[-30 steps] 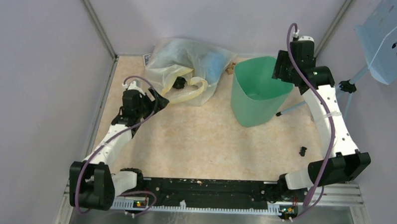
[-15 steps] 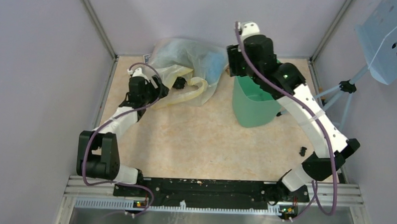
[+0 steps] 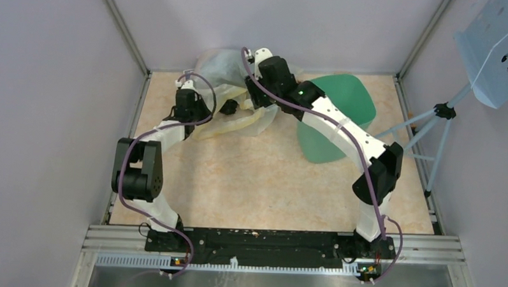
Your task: Put the trash bags into the trash bin
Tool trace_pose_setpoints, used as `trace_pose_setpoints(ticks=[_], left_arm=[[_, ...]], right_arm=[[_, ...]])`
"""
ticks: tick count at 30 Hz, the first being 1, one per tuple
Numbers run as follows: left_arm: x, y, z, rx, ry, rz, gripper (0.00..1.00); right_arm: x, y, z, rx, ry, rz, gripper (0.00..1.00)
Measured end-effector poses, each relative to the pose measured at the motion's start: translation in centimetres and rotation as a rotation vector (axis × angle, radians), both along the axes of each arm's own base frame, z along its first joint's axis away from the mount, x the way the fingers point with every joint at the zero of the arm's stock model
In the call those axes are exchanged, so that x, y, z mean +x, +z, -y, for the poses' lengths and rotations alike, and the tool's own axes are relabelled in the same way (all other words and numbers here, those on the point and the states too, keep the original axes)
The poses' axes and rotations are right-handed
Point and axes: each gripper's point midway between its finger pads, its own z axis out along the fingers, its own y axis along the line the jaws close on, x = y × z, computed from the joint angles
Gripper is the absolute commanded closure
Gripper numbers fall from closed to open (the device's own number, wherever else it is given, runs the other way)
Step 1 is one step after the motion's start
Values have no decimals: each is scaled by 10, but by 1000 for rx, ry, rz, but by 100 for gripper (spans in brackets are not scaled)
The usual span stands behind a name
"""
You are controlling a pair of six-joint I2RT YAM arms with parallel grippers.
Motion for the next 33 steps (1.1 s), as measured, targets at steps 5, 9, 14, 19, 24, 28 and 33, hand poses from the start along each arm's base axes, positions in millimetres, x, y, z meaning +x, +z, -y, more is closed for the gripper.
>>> trace_pose_setpoints(ticks=[5, 9, 14, 19, 24, 28, 33], left_arm=[[3, -4, -3, 31, 2, -37, 100], [-8, 20, -12, 45, 44, 7, 100], [-25, 81, -20, 25, 84, 142, 100], [-34, 120, -25, -1, 108, 229, 100], [-39, 113, -28, -9, 117, 189, 100], [-41, 108, -31, -11, 126, 169, 100], [-43, 108, -32, -21, 136, 162, 100]], right_arm=[[19, -31, -15, -12, -35, -33, 54], [37, -52, -27, -18, -51, -54, 54], [53, -85, -45, -29, 8, -103, 47], [57, -104, -57, -70, 135, -79, 31], [61, -121, -67, -116, 247, 5, 26], [67, -119, -75, -136, 304, 68, 27], [86, -98, -88, -103, 297, 168, 18]])
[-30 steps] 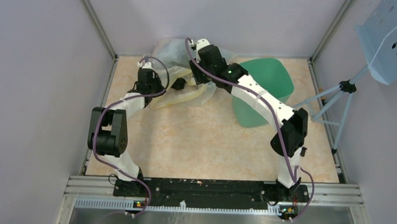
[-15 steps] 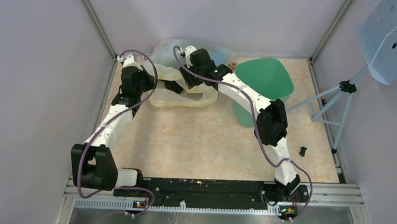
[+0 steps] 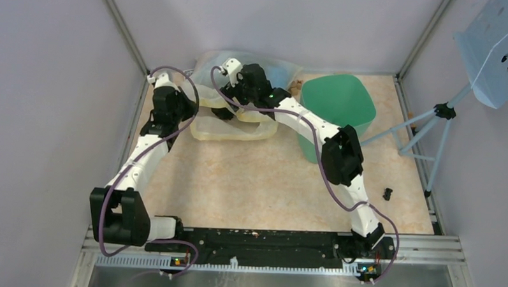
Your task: Put the trash bags into the trash bin
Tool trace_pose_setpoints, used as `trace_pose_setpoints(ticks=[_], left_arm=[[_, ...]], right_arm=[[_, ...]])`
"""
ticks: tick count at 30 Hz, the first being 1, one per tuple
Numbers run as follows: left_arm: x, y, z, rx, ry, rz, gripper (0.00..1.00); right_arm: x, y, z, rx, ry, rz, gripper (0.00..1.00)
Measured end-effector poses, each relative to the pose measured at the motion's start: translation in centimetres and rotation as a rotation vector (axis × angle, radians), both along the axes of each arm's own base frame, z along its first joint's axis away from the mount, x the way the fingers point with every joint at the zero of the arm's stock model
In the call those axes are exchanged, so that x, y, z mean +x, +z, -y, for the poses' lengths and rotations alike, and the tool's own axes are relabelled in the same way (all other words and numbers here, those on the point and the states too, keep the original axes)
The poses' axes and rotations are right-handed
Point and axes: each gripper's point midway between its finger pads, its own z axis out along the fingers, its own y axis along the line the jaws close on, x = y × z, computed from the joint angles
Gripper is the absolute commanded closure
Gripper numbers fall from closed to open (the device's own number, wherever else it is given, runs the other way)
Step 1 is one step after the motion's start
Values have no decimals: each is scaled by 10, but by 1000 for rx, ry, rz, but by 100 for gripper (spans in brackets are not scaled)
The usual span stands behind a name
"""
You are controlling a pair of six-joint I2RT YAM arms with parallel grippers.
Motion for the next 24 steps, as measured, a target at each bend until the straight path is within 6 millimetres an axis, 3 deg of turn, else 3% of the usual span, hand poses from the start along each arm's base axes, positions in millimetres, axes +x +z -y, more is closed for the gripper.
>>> trace_pose_setpoints(ticks=[8, 17, 22, 24], left_arm=[[-6, 24, -3, -11, 16, 63, 100], [-7, 26, -7, -15, 34, 64, 100], [-7, 26, -7, -20, 37, 64, 100], [-7, 27, -7, -22, 38, 66, 100]], right_arm=[[1, 1, -22, 33, 104, 29, 20], [-15, 0, -36, 49, 233, 10, 19], [-26, -13, -36, 29, 280, -29, 20], [-29, -29, -32, 5, 280, -52, 28]])
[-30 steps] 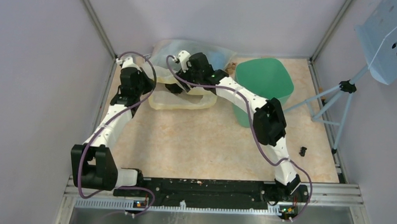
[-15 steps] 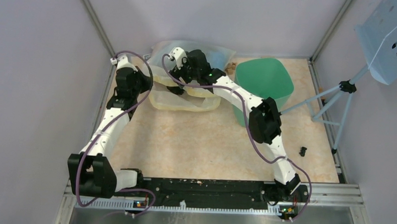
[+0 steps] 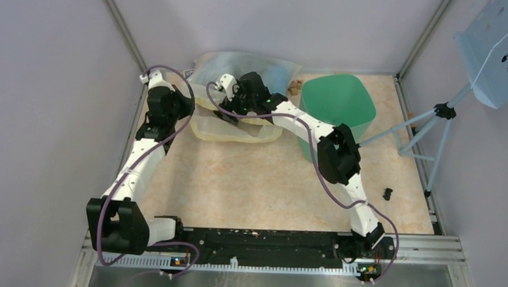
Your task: Put the trash bags into the trash bin
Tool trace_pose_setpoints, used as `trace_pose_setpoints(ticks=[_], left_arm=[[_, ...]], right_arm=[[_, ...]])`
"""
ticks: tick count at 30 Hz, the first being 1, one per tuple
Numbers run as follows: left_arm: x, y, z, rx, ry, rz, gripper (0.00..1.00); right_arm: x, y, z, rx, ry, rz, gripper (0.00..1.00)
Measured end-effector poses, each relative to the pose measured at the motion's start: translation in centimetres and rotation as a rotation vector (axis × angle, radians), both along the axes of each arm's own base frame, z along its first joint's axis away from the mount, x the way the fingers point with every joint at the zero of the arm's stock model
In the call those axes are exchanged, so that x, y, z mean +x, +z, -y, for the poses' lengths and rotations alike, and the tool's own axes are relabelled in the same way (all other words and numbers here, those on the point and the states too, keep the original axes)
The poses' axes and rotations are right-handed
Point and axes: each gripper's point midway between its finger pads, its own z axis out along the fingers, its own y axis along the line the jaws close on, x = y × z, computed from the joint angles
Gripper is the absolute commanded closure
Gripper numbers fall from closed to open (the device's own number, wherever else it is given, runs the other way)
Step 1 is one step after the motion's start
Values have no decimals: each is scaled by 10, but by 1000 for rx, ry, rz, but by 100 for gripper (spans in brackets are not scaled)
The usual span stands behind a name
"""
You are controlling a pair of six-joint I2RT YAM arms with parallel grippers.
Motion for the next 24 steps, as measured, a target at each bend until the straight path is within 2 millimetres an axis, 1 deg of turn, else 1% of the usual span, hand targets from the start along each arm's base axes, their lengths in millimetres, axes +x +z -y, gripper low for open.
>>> trace_pose_setpoints(ticks=[1, 2, 4, 6, 7, 9, 10, 11, 13, 14, 15, 18, 20, 23, 24], left_arm=[[0, 1, 0, 0, 1, 2, 100], [-1, 2, -1, 0, 1, 5, 100], [-2, 5, -1, 0, 3, 11, 100], [-2, 7, -2, 1, 6, 19, 99], [-3, 8, -2, 1, 6, 21, 95], [-3, 7, -2, 1, 7, 19, 87], [-4, 4, -2, 3, 7, 15, 80], [-4, 0, -2, 2, 8, 6, 71], [-8, -12, -2, 0, 8, -20, 46], [-10, -19, -2, -1, 6, -37, 39], [-13, -27, -1, -12, 4, -57, 35], [-23, -40, 6, -31, -28, -88, 33], [-33, -42, 13, -56, -64, -89, 36], [-48, -31, 27, -115, -125, -52, 43], [-57, -27, 35, -150, -160, -32, 45]], right_arm=[[-2, -9, 3, -17, -1, -14, 39], [-4, -17, 5, -35, 0, -26, 54], [-8, -27, 10, -63, -4, -49, 75], [-7, -26, 11, -63, -11, -55, 90], [-6, -21, 10, -55, -17, -55, 99], [-3, -11, 8, -34, -29, -44, 100], [-2, -6, 7, -23, -33, -43, 100], [0, 1, 5, -9, -44, -41, 100], [3, 13, 4, 16, -63, -37, 100], [4, 19, 3, 30, -73, -39, 100], [5, 26, 2, 46, -88, -43, 100], [6, 42, 2, 78, -116, -58, 100], [6, 54, 2, 98, -137, -68, 100], [7, 68, 2, 127, -158, -70, 100], [7, 70, 2, 132, -163, -73, 100]])
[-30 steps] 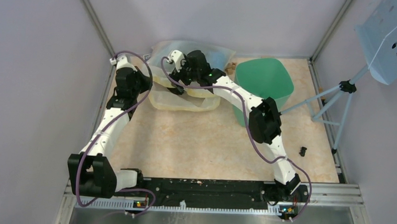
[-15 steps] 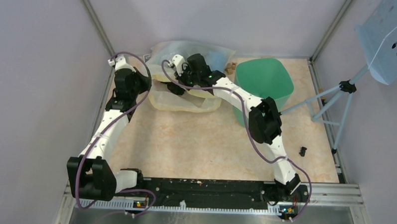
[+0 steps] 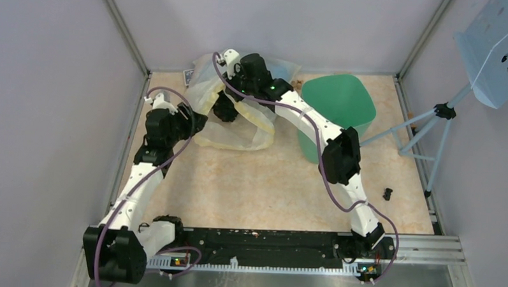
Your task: Put the trash bags into the trash bin
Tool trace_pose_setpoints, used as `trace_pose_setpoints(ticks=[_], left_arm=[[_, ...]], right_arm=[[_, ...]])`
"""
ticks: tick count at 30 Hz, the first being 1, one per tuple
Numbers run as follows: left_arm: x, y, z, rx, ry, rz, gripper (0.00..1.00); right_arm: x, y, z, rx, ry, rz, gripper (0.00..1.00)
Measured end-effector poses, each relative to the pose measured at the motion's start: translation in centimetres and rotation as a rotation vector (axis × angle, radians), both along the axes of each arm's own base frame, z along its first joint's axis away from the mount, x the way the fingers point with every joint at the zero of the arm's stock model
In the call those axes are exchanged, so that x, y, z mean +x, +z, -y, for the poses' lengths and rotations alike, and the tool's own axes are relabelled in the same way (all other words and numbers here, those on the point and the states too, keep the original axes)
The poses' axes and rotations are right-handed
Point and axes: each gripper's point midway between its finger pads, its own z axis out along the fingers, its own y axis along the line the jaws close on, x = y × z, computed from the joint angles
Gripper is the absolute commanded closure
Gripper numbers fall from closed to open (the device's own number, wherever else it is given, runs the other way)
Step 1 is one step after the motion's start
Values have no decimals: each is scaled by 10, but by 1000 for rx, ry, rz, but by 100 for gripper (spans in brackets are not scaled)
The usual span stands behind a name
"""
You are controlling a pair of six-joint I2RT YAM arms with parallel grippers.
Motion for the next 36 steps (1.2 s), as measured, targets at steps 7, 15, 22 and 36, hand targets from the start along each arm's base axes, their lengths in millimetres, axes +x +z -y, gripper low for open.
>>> trace_pose_setpoints(ticks=[7, 15, 22, 36], left_arm=[[-29, -10, 52, -127, -155, -9, 58], [-23, -48, 88, -193, -189, -71, 78], [20, -99, 80, -122, -65, -169, 46], [81, -109, 51, 96, 100, -129, 34]], right_arm=[[-2, -9, 0, 0, -18, -48, 100], [-7, -11, -4, 33, -20, -102, 100], [-7, -9, -9, 61, -54, -120, 100], [9, -25, -11, 93, -157, -141, 100]])
